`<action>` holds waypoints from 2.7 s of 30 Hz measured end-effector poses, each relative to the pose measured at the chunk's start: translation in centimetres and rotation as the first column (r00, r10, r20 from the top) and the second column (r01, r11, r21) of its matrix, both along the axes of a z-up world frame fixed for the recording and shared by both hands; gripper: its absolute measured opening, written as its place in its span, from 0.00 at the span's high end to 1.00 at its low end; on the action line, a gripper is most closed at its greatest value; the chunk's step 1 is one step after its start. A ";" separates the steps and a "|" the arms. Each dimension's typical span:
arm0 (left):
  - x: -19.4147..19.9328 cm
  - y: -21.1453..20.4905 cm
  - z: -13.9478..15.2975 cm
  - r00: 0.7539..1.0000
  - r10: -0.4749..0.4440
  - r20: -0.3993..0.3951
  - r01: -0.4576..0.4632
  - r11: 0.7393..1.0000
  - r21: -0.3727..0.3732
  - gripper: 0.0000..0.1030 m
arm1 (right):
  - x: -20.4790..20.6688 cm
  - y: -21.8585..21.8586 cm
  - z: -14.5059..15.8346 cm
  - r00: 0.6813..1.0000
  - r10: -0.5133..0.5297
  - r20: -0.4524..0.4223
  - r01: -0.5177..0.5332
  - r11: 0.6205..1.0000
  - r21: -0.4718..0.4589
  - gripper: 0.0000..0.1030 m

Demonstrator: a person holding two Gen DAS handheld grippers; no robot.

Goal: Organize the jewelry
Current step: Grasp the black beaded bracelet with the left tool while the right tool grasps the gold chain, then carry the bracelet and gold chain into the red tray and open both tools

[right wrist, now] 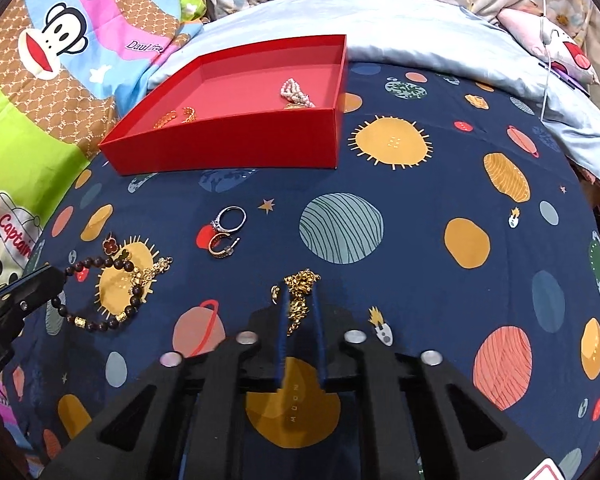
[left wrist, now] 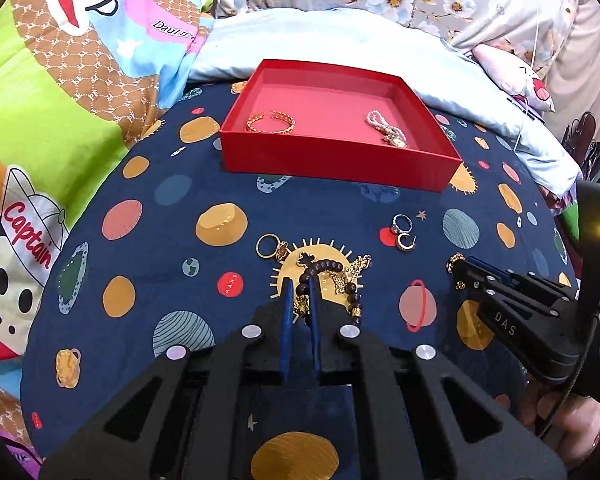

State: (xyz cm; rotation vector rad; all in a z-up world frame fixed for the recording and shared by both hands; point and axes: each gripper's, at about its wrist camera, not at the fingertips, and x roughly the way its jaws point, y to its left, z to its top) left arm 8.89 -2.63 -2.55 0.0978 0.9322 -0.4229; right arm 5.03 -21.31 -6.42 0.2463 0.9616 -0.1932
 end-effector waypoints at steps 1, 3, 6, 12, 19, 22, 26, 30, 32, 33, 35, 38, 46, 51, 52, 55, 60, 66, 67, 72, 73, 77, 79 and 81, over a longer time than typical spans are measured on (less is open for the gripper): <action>0.0 0.0 0.1 1.000 0.000 0.001 0.000 1.000 -0.002 0.93 | 0.0 0.1 0.0 1.000 0.000 0.001 0.000 1.000 -0.002 0.93; 0.0 0.1 0.3 1.000 0.000 0.003 0.000 1.000 -0.008 0.93 | 0.0 0.1 0.0 1.000 0.002 0.003 -0.002 1.000 -0.001 0.97; -0.1 0.2 0.9 1.000 -0.002 0.011 0.002 1.000 -0.017 0.93 | 0.0 0.2 0.3 1.000 0.004 0.012 -0.004 1.000 0.005 0.98; -0.3 0.5 2.6 0.999 -0.005 0.035 0.006 0.999 -0.044 0.93 | -0.4 0.3 2.4 0.998 0.008 0.063 -0.009 1.000 0.011 0.98; 0.1 0.6 5.0 0.998 -0.005 0.070 0.010 0.998 -0.070 0.93 | -0.6 0.3 6.2 0.989 0.022 0.147 -0.024 1.000 0.008 0.98; 0.6 0.6 5.9 0.996 -0.004 0.091 0.011 0.997 -0.071 0.93 | -0.3 -0.1 8.1 0.983 0.029 0.184 -0.029 1.000 0.001 0.98; 1.6 0.4 7.4 0.992 -0.003 0.127 0.013 0.997 -0.078 0.93 | 0.5 -0.7 10.0 0.975 0.031 0.220 -0.031 1.000 0.000 0.98; 3.7 -0.3 9.1 0.986 0.001 0.167 0.013 0.996 -0.088 0.93 | 2.3 -1.5 11.6 0.967 0.032 0.253 -0.031 0.999 -0.006 0.98; 4.9 -0.7 9.7 0.982 0.003 0.188 0.014 0.996 -0.087 0.93 | 3.5 -1.7 12.3 0.964 0.036 0.264 -0.032 0.999 -0.020 0.98; 5.4 -1.0 10.1 0.980 0.005 0.198 0.012 0.996 -0.085 0.93 | 4.2 -1.9 12.6 0.962 0.039 0.269 -0.033 0.999 -0.025 0.98; 6.7 -1.6 10.6 0.976 0.004 0.217 0.013 0.997 -0.079 0.93 | 5.4 -2.1 13.0 0.960 0.042 0.276 -0.035 0.999 -0.031 0.98; 9.0 -2.6 10.9 0.975 0.008 0.224 0.011 0.996 -0.085 0.93 | 7.8 -2.4 13.5 0.958 0.051 0.282 -0.040 0.998 -0.046 0.98; 14.5 -4.9 9.5 0.979 0.009 0.205 0.004 0.998 -0.061 0.93 | 13.1 -2.3 12.5 0.963 0.084 0.254 -0.070 0.996 -0.063 0.98; 16.8 -6.0 7.5 0.984 0.007 0.178 -0.002 1.000 -0.030 0.93 | 15.3 -2.0 11.0 0.969 0.098 0.226 -0.084 0.994 -0.069 0.98; 17.0 -6.1 7.2 0.985 0.006 0.173 -0.001 1.000 -0.027 0.93 | 15.6 -2.0 10.7 0.970 0.100 0.220 -0.087 0.994 -0.069 0.98; 17.7 -6.3 6.2 0.987 0.011 0.161 -0.008 1.000 -0.016 0.93 | 16.4 -1.9 9.9 0.973 0.101 0.206 -0.089 0.994 -0.065 0.98; 18.3 -6.4 5.0 0.988 0.018 0.151 -0.018 1.000 -0.001 0.93 | 17.1 -1.7 9.1 0.976 0.105 0.192 -0.093 0.993 -0.068 0.97; 18.8 -6.3 4.6 0.989 0.041 0.144 -0.042 0.999 0.001 0.93 | 17.5 -1.4 8.7 0.977 0.114 0.182 -0.100 0.992 -0.081 0.97; 18.8 -6.2 4.6 0.988 0.049 0.147 -0.050 0.999 0.002 0.91 | 17.5 -1.3 8.8 0.977 0.114 0.183 -0.099 0.991 -0.086 0.97; 18.4 -5.0 5.2 0.983 0.089 0.159 -0.091 0.996 0.005 0.59 | 16.4 -1.5 10.1 0.972 0.096 0.217 -0.076 0.992 -0.098 0.86; 18.1 -4.5 5.5 0.981 0.101 0.168 -0.103 0.995 0.003 0.54 | 16.0 -1.6 10.4 0.970 0.090 0.224 -0.071 0.993 -0.093 0.82; 16.5 -2.7 6.4 0.972 0.132 0.193 -0.134 0.991 -0.006 0.42 | 13.4 -1.8 11.6 0.964 0.077 0.253 -0.059 0.995 -0.078 0.78; 15.1 -1.4 6.7 0.968 0.145 0.204 -0.147 0.989 -0.005 0.42 | 12.0 -1.7 11.9 0.962 0.074 0.262 -0.058 0.996 -0.066 0.77; 14.1 -0.6 6.7 0.968 0.149 0.204 -0.152 0.988 -0.001 0.41 | 10.0 -1.5 12.1 0.961 0.067 0.267 -0.055 0.997 -0.054 0.76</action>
